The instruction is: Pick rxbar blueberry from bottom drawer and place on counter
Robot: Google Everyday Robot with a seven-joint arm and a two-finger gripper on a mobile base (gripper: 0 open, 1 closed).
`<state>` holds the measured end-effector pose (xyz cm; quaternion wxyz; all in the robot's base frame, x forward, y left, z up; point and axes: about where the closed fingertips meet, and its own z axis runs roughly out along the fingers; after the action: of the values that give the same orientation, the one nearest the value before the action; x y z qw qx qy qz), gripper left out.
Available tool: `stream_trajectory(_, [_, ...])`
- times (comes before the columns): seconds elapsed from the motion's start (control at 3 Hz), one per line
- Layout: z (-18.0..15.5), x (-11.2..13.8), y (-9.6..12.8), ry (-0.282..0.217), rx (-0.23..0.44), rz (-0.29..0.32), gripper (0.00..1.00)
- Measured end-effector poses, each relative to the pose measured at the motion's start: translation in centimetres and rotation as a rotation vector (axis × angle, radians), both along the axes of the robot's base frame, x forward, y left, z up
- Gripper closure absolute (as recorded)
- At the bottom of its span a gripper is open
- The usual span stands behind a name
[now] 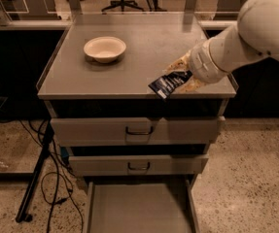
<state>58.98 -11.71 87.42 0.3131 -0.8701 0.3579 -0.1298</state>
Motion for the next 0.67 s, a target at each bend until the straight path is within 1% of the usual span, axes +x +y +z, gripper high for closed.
stream_trajectory(0.33, [2.2,4.7,1.7,0.004,0.061,-0.013,1.0])
stream_trajectory(0.67, [3.2,7.3,2.7,-0.009,0.133,-0.1,1.0])
